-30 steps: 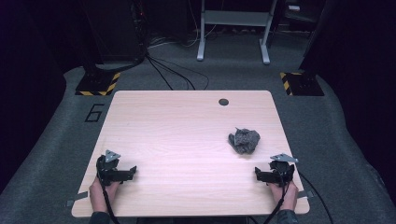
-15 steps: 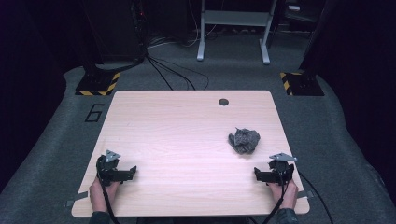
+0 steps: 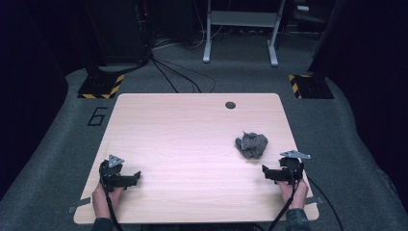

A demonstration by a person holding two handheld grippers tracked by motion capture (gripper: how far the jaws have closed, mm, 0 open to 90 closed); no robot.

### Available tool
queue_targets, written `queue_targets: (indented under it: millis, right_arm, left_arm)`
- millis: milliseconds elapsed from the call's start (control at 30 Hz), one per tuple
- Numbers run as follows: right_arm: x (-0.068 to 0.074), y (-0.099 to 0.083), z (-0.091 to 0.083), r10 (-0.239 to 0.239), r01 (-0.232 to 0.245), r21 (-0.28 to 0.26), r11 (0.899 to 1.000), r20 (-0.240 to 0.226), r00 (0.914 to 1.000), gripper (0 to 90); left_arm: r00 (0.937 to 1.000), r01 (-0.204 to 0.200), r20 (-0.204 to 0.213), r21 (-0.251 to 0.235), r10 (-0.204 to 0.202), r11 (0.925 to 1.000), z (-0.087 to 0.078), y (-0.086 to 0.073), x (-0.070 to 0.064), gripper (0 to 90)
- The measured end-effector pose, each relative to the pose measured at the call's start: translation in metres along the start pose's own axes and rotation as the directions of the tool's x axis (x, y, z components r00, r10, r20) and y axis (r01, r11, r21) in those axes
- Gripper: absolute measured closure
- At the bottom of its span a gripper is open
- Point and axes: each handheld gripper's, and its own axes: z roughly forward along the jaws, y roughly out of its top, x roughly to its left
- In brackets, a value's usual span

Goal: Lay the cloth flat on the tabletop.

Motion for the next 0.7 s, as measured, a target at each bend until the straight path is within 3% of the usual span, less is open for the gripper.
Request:
queue_targets:
  millis: [333, 700]
  right_arm:
    - [0.013, 0.031, 0.004, -0.037, 0.037, -0.003, 0.999, -0.024, 0.999, 0.6]
    - [0.019, 0.051, 0.024, -0.03, 0.031, 0.019, 0.999, -0.055, 0.998, 0.0]
  left_arm:
    - [1.0, -0.007, -0.001, 0.001, 0.007, 1.0, 0.0, 0.0, 0.0, 0.2]
    - [1.0, -0.006, -0.001, 0.001, 0.006, 1.0, 0.0, 0.0, 0.0, 0.2]
